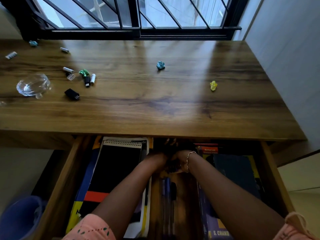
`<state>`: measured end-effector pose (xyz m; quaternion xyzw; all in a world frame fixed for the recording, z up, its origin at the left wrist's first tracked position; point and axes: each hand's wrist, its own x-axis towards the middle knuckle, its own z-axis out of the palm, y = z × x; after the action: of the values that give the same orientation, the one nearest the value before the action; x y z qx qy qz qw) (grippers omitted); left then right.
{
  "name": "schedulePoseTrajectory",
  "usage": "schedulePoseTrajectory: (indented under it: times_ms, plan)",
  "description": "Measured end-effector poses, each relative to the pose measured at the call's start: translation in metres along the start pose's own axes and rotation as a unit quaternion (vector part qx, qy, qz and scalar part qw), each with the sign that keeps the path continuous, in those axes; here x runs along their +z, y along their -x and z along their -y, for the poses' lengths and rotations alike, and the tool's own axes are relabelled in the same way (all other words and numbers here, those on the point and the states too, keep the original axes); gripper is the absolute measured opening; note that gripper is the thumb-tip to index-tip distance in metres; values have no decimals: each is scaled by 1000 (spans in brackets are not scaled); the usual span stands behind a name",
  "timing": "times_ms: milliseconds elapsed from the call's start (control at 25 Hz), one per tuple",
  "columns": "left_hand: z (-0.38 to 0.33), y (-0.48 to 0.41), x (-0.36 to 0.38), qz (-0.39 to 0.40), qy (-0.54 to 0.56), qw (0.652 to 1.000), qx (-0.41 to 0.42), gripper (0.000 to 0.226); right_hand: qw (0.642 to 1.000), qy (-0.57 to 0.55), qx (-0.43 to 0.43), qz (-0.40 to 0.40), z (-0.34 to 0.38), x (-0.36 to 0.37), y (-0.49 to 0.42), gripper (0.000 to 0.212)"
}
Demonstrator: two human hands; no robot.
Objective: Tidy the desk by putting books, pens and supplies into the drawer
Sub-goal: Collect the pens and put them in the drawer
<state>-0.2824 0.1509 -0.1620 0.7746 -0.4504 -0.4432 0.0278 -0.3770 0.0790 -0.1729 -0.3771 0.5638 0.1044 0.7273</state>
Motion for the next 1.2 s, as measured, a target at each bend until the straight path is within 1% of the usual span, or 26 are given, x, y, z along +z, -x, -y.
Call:
schedulePoseTrajectory:
  times_ms: [80, 160, 280, 360, 440, 520, 600, 640, 680, 720, 800, 840, 920, 960, 1000, 1040, 1120, 1200]
  plan:
    - [-2, 0, -2, -1, -22, 1000, -8, 48, 998, 63, 7, -14, 3, -4, 1, 24]
    - [-3, 3, -1, -6, -37, 999, 3, 47, 990, 139, 23, -17, 7, -7, 4, 20]
    - [-3, 6, 2, -15, -97, 995, 29, 41, 966, 254, 45, -18, 11, -9, 8, 31]
    - [-3, 7, 4, -16, -99, 994, 30, 41, 947, 316, 41, -32, 12, -7, 9, 35]
    - [-2, 4, 4, 2, -95, 996, 1, 39, 935, 349, 11, -59, 10, -5, 8, 34]
    - [-5, 5, 3, 12, -82, 996, -28, 39, 930, 359, -17, -77, 5, -5, 5, 32]
    - [-6, 5, 2, 4, -74, 997, -13, 41, 928, 359, -45, -93, 0, -6, 6, 30]
    - [-6, 5, 1, -7, -73, 997, 7, 43, 920, 371, -69, -106, 0, -6, 9, 28]
    - [-7, 6, 0, -18, -75, 996, 33, 45, 901, 398, -109, -131, 0, -6, 12, 27]
    - [-6, 8, -1, -33, -96, 992, 69, 49, 867, 442, -156, -169, -1, -8, 17, 27]
    - [-1, 12, -4, -89, -181, 970, 134, 58, 771, 535, -251, -240, -5, -9, 29, 27]
    - [4, 15, -5, -119, -235, 951, 161, 63, 727, 558, -296, -268, -9, -9, 35, 27]
    - [16, 20, -1, -177, -316, 911, 197, 71, 641, 567, -398, -330, -21, -7, 42, 24]
    - [21, 23, 2, -203, -323, 901, 206, 75, 610, 566, -427, -354, -27, -7, 41, 25]
    - [26, 29, 5, -226, -314, 899, 206, 78, 589, 570, -445, -360, -34, -6, 42, 29]
    - [30, 34, 9, -248, -296, 900, 204, 80, 578, 572, -458, -359, -39, -6, 41, 36]
    - [41, 40, 16, -274, -259, 905, 197, 80, 581, 575, -460, -348, -49, -4, 43, 47]
    - [50, 49, 24, -284, -244, 909, 181, 72, 606, 572, -442, -333, -60, 1, 49, 57]
